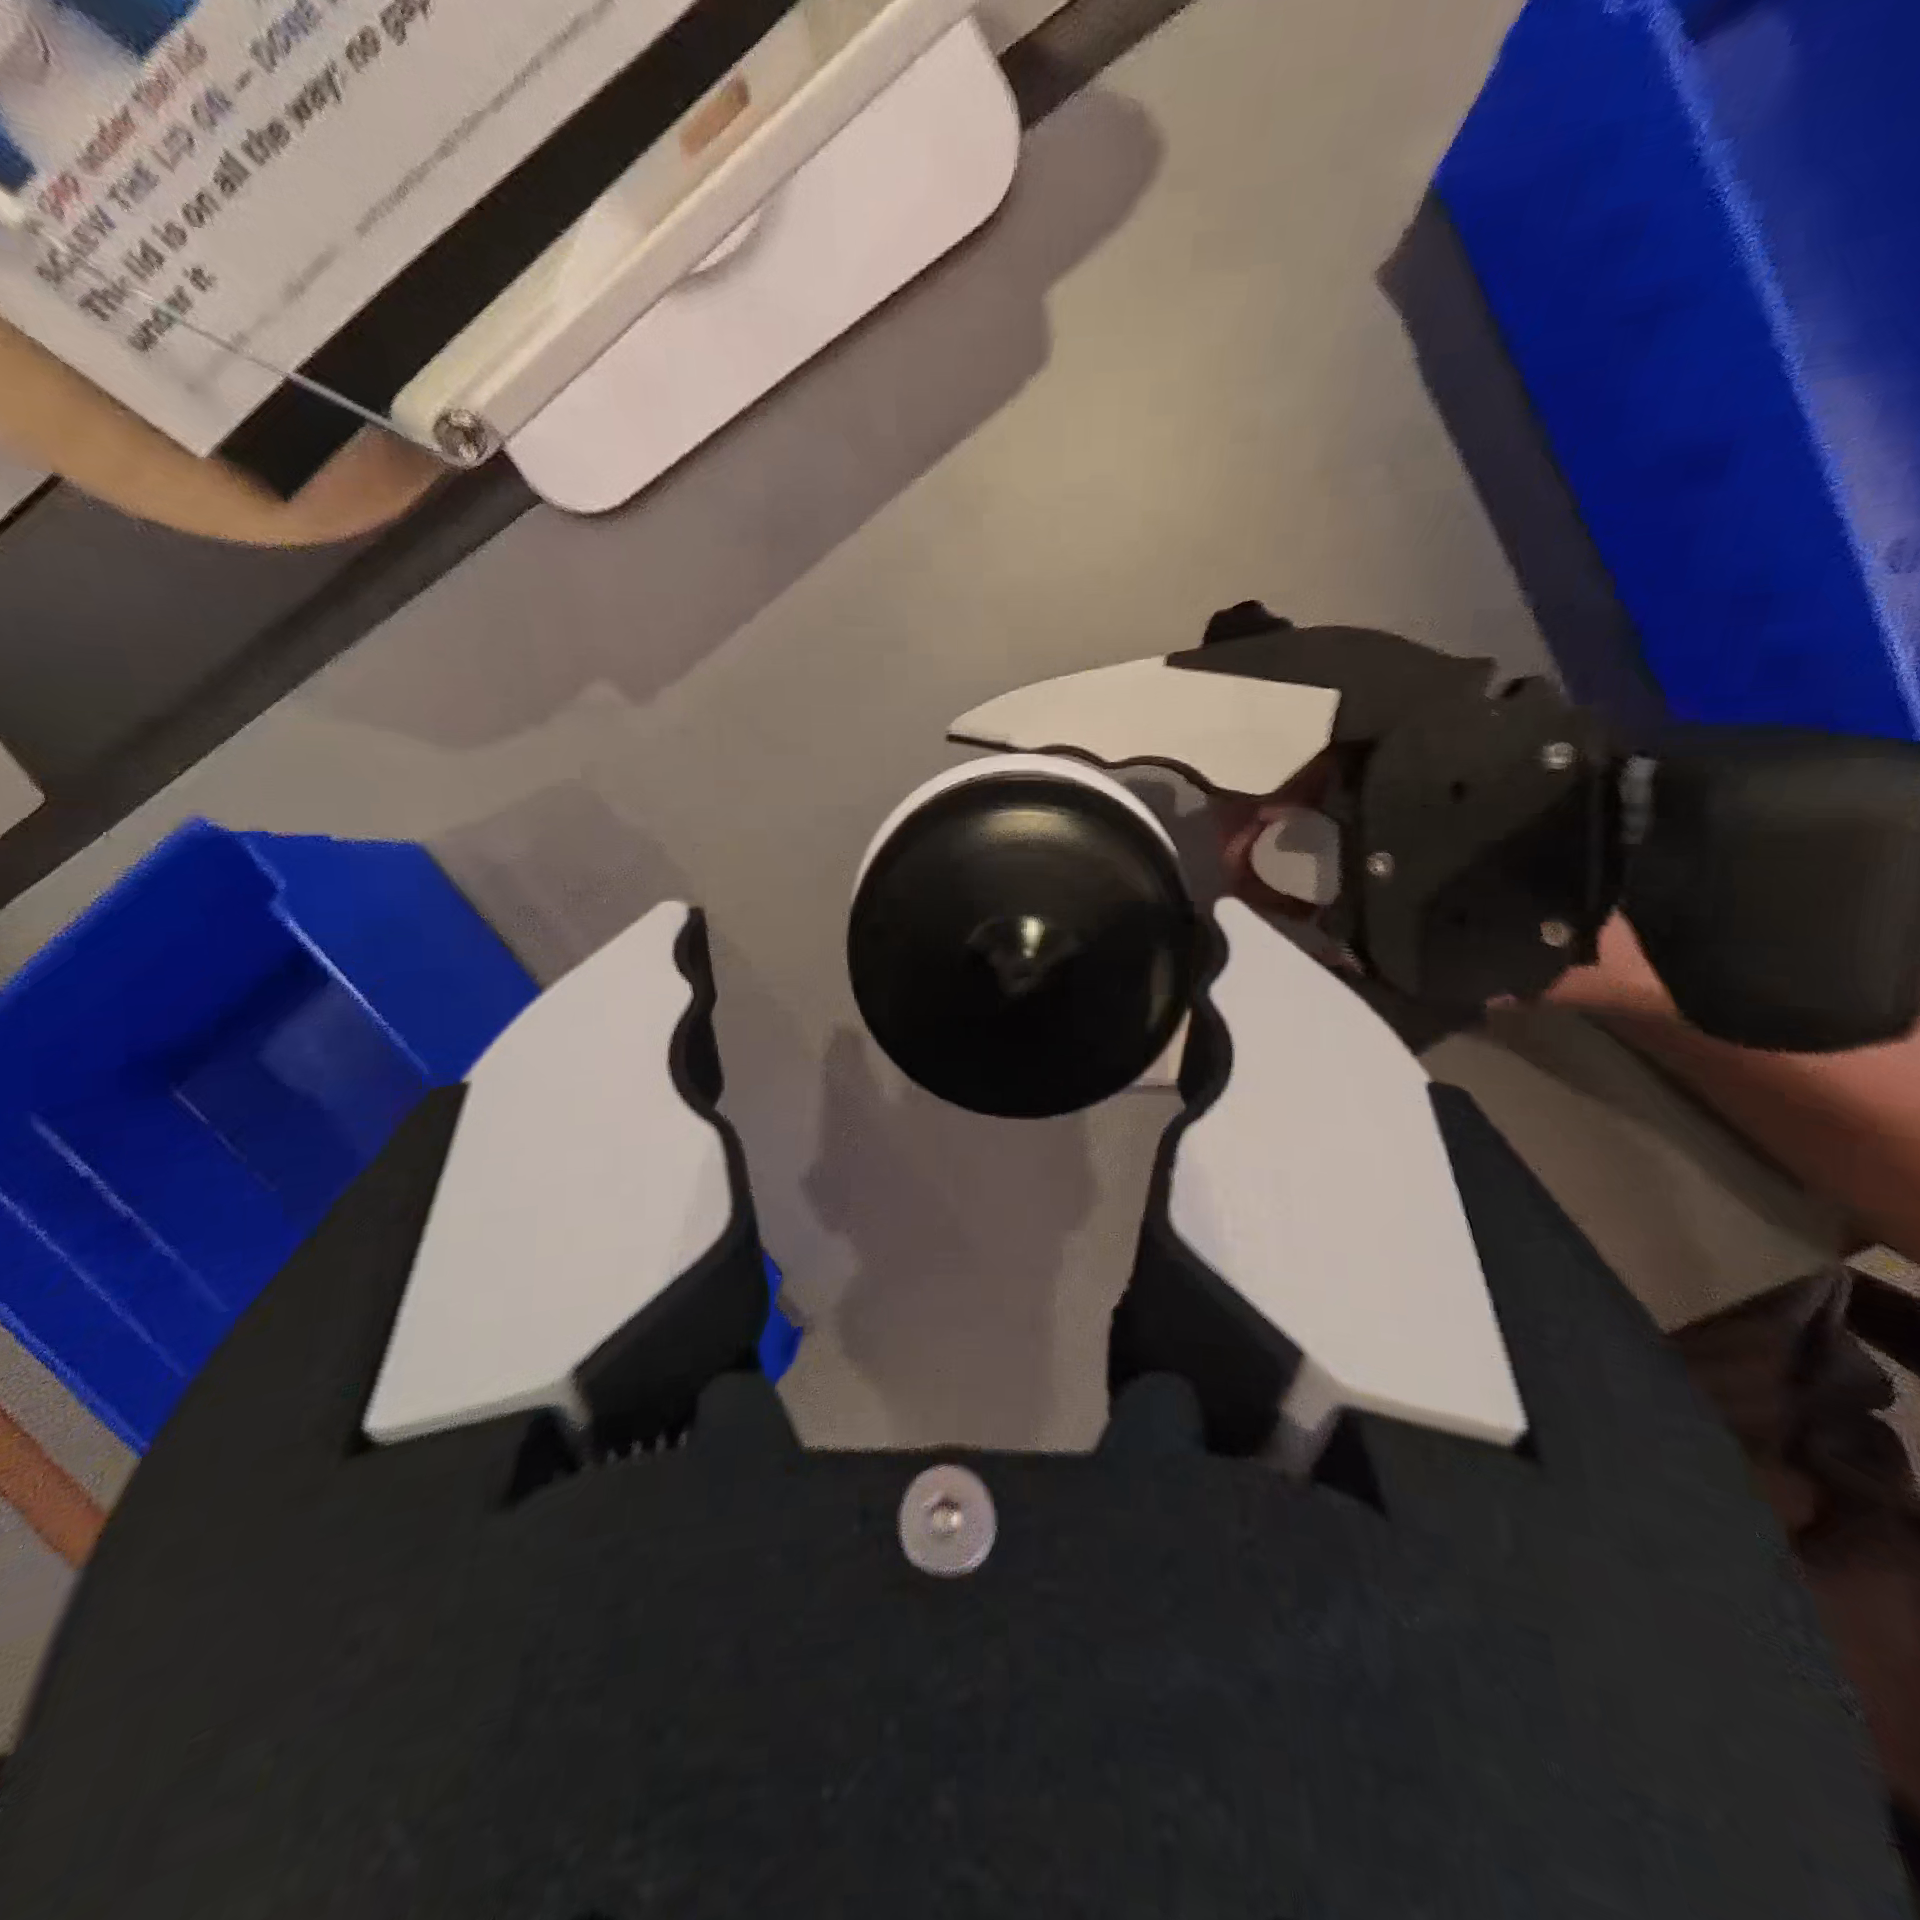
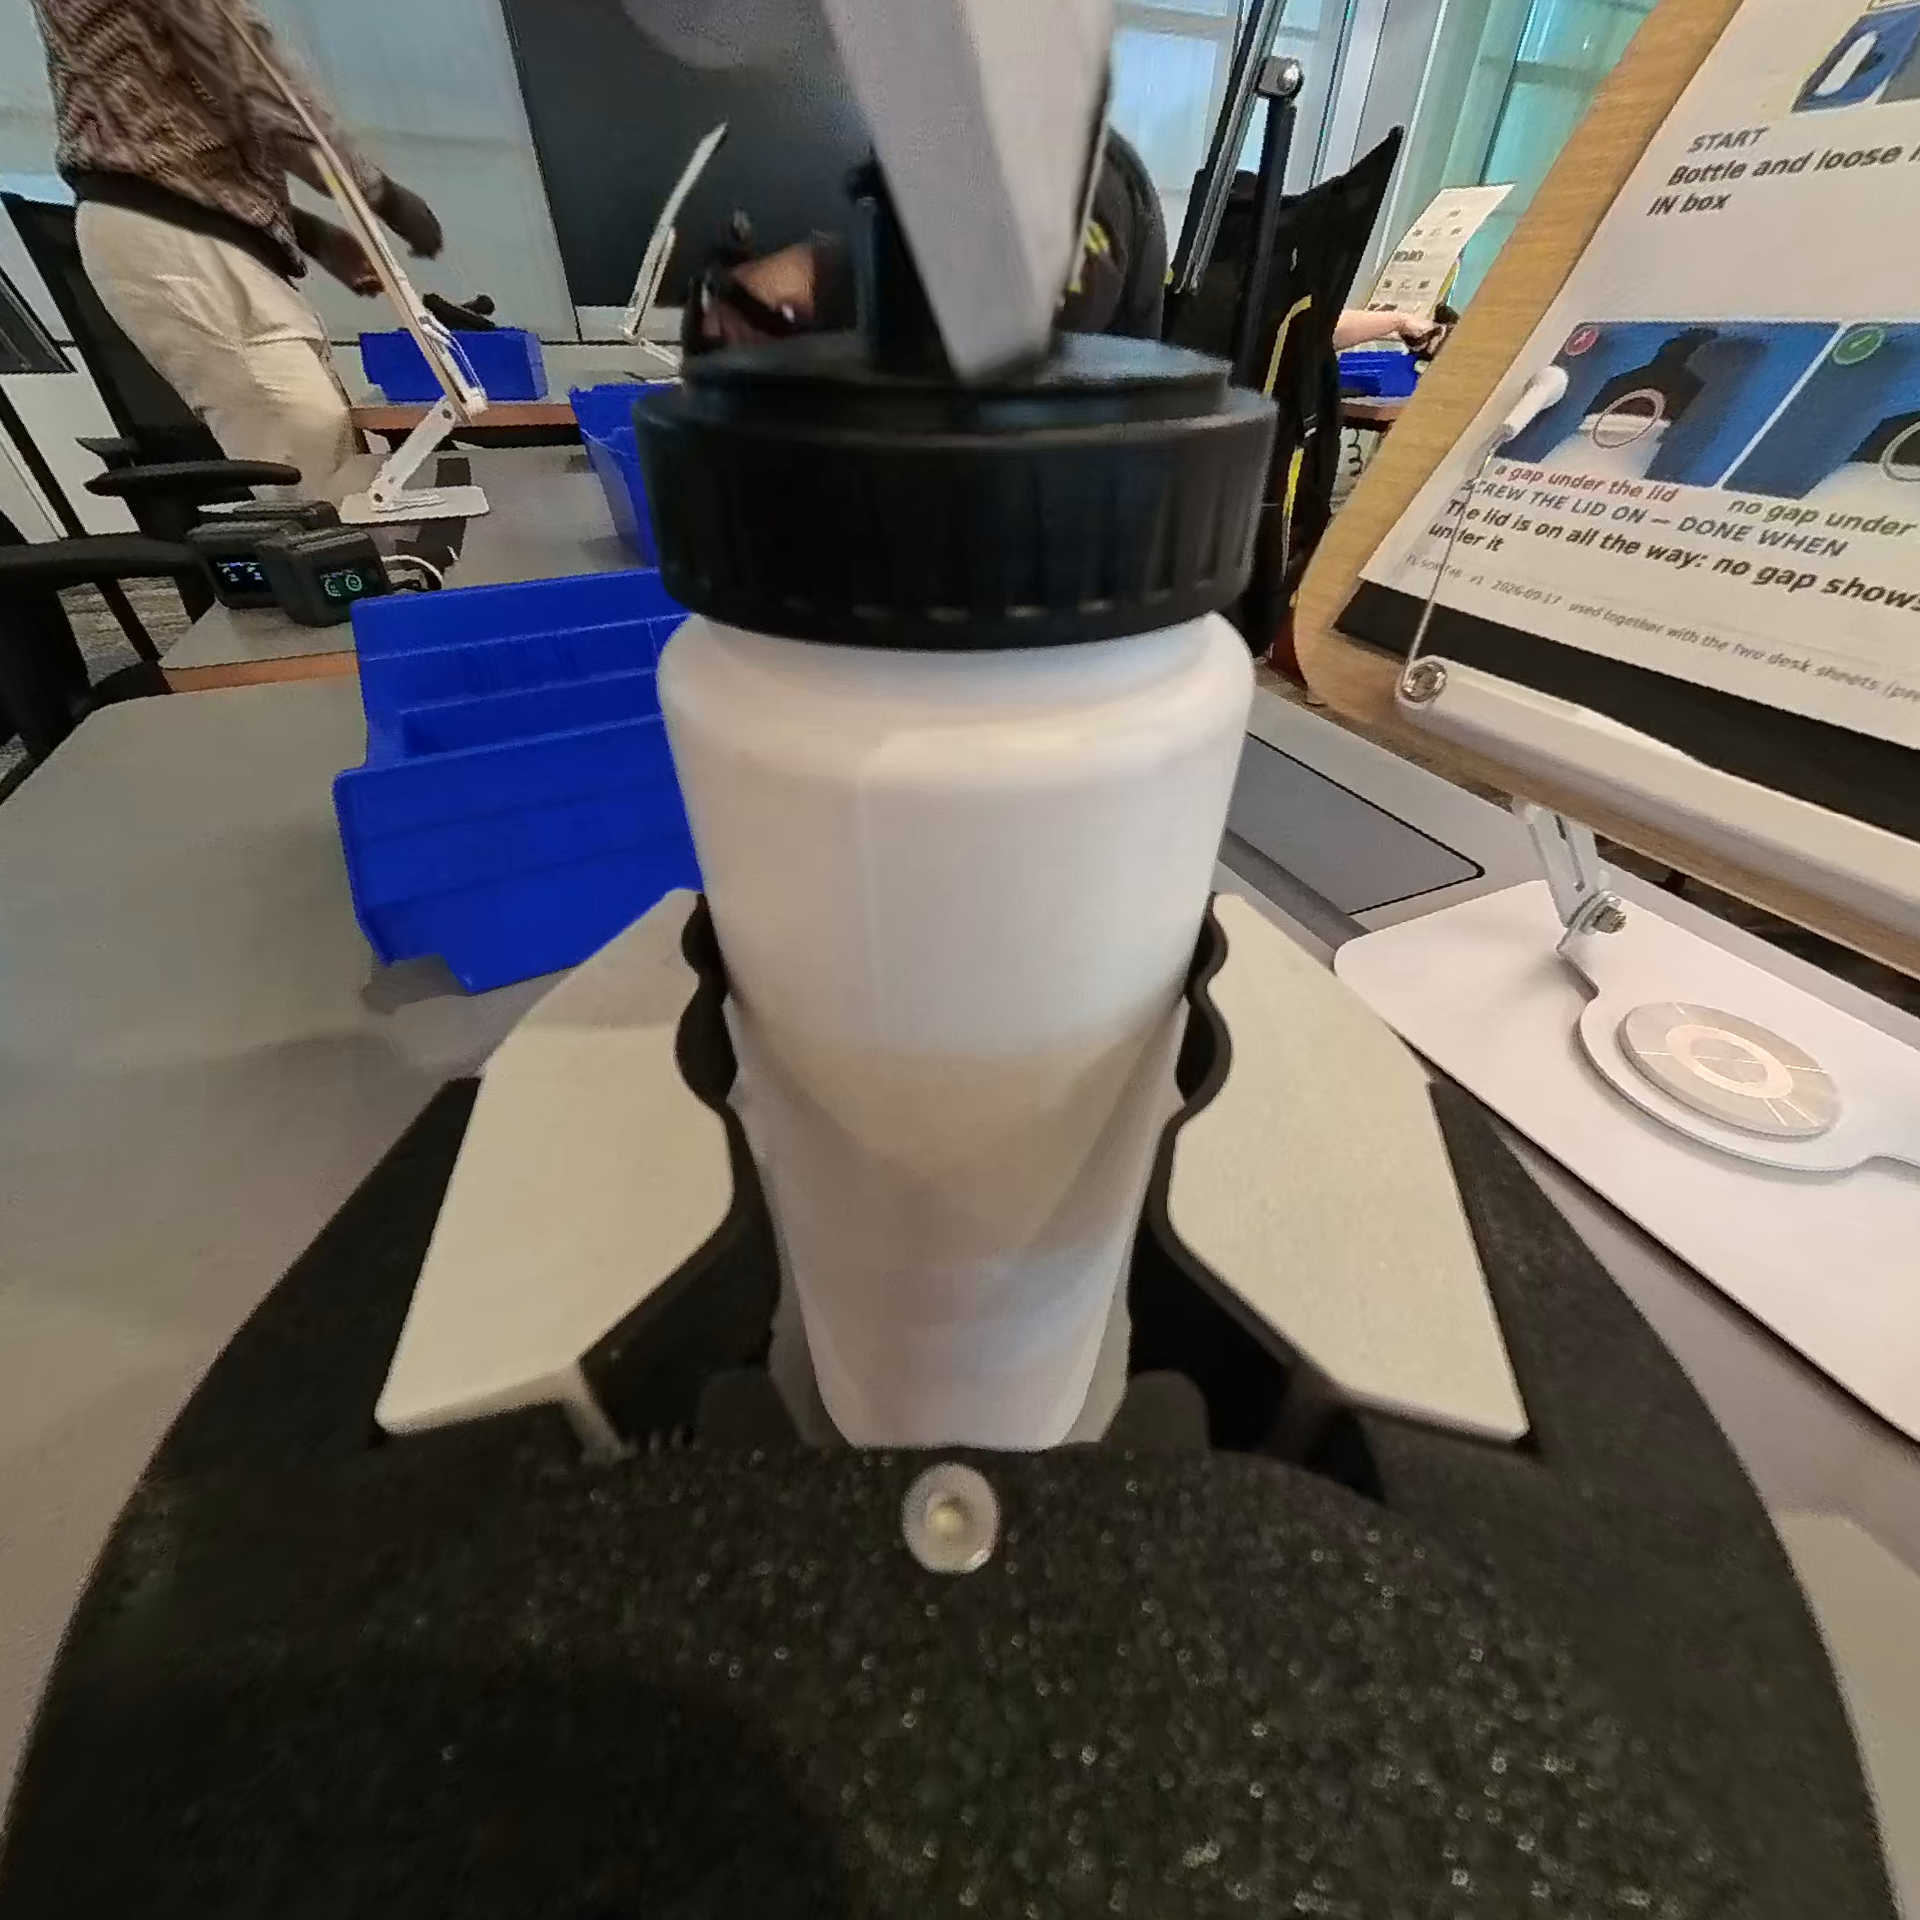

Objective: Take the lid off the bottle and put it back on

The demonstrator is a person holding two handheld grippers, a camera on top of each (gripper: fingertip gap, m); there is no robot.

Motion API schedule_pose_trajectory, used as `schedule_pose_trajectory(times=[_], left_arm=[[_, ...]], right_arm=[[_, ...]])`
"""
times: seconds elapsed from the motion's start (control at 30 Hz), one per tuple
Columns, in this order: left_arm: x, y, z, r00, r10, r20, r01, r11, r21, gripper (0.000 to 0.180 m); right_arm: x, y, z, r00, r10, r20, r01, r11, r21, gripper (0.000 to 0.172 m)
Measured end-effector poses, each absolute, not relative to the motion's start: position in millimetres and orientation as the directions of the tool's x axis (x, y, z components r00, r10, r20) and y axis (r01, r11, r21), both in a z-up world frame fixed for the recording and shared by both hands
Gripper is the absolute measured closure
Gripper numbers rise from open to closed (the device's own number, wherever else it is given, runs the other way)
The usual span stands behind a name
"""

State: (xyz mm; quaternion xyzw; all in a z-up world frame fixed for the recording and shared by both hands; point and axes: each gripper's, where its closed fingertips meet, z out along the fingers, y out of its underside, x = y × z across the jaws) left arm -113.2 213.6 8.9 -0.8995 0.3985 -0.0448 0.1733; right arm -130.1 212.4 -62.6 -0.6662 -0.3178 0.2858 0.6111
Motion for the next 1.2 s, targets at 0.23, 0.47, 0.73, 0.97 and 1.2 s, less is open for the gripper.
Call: schedule_pose_trajectory(times=[0.23, 0.47, 0.73, 0.97, 1.2], left_arm=[[-106, 202, 9, 0.597, -0.802, -0.014, -0.772, -0.571, -0.279, 0.127], [-104, 200, 9, 0.377, -0.926, -0.01, -0.91, -0.369, -0.192, 0.128], [-108, 194, 9, 0.01, -0.999, -0.048, -0.996, -0.006, -0.088, 0.128], [-99, 199, 19, 0.294, -0.95, -0.101, -0.944, -0.272, -0.187, 0.08], [-127, 205, -4, 0.662, -0.743, -0.098, -0.748, -0.648, -0.143, 0.076]], right_arm=[[-132, 212, -63, 0.636, 0.772, 0.015, 0.086, -0.052, -0.995, 0.087], [-131, 212, -63, 0.637, 0.771, 0.008, 0.082, -0.058, -0.995, 0.087], [-134, 211, -64, 0.633, 0.774, 0.019, 0.093, -0.051, -0.994, 0.087], [-131, 212, -64, 0.634, 0.774, -0.001, 0.077, -0.064, -0.995, 0.087], [-133, 212, -65, 0.636, 0.772, 0.005, 0.085, -0.064, -0.994, 0.087]])
